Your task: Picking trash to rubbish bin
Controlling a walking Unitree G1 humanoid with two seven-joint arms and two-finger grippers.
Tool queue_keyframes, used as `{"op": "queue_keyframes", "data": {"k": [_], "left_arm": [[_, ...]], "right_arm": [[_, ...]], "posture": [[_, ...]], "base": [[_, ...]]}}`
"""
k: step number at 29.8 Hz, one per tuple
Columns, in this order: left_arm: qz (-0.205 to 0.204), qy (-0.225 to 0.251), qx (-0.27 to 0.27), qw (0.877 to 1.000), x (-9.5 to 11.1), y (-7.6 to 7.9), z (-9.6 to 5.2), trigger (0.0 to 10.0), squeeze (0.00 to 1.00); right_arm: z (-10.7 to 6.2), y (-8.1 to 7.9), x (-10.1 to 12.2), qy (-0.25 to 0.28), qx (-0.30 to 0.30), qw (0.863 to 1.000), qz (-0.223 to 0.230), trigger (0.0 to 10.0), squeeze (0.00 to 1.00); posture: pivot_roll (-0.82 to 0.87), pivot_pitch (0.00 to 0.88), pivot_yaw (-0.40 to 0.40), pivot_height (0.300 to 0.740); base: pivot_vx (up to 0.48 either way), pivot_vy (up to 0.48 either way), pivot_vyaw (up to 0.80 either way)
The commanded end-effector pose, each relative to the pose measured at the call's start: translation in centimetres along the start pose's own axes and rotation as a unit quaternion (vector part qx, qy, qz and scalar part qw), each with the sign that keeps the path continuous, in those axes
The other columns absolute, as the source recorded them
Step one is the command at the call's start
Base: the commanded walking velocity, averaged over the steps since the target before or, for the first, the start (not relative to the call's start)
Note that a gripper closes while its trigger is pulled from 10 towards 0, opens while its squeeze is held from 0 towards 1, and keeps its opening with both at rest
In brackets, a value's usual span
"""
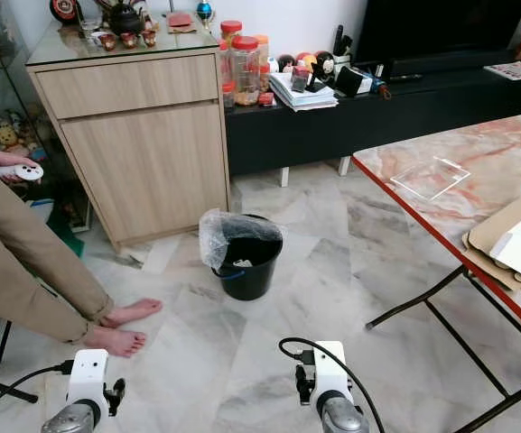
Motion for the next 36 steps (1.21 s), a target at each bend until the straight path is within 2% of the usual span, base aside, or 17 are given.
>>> {"op": "queue_keyframes", "data": {"k": [1,7,13,17,22,31,36], "left_arm": [[0.01,-0.009,-0.004,1.0,-0.1,0.2,0.1,10.0,0.0],[0.011,0.0,-0.008,1.0,0.5,0.5,0.2,10.0,0.0],[0.009,-0.004,-0.007,1.0,0.2,0.4,0.1,10.0,0.0],[0.001,-0.018,-0.005,1.0,-1.1,0.5,-0.3,10.0,0.0],[0.0,-0.022,-0.008,1.0,-1.5,1.1,-0.4,10.0,0.0],[-0.003,-0.002,-0.023,1.0,-0.4,1.7,-0.2,10.0,0.0],[0.0,0.017,-0.018,1.0,0.5,1.7,-0.1,10.0,0.0]], "right_arm": [[-0.1,0.4,-0.2,-0.004,-0.009,1.0,0.006,10.0,0.0],[0.1,0.3,0.2,0.001,-0.011,1.0,0.01,10.0,0.0],[0.1,-0.2,0.4,0.002,-0.004,1.0,0.008,10.0,0.0],[0.1,-0.2,0.0,-0.003,-0.003,1.0,0.006,10.0,0.0],[0.0,0.1,-0.2,-0.006,-0.006,1.0,0.007,10.0,0.0],[0.1,0.2,0.2,0.002,-0.012,1.0,0.019,10.0,0.0],[0.3,0.0,1.5,0.026,-0.01,0.999,0.027,10.0,0.0]], "posture": [[-0.07,0.0,-0.006,0.74],[-0.07,0.0,-0.013,0.74],[-0.07,0.0,-0.027,0.74],[-0.07,0.0,-0.032,0.74],[-0.07,0.0,-0.035,0.74],[-0.06,0.0,-0.012,0.74],[-0.07,0.0,-0.02,0.74]], "base": [[0.0,0.0,0.0],[0.0,0.0,0.0],[0.0,0.0,0.0],[0.0,0.0,0.0],[0.0,0.0,0.0],[0.0,0.0,0.0],[0.0,0.0,0.0]]}}
Point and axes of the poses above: a point about 5 cm out from each wrist's last joint towards the gripper, its own z axis pointing out of the wrist towards the gripper, its own x axis along the axis of the wrist's last joint, y = z × x, the point moved 3 cm from there along z, pointing out of the wrist towards the gripper, and after that the axes turned 14 degrees about z, right-handed, at the moved point
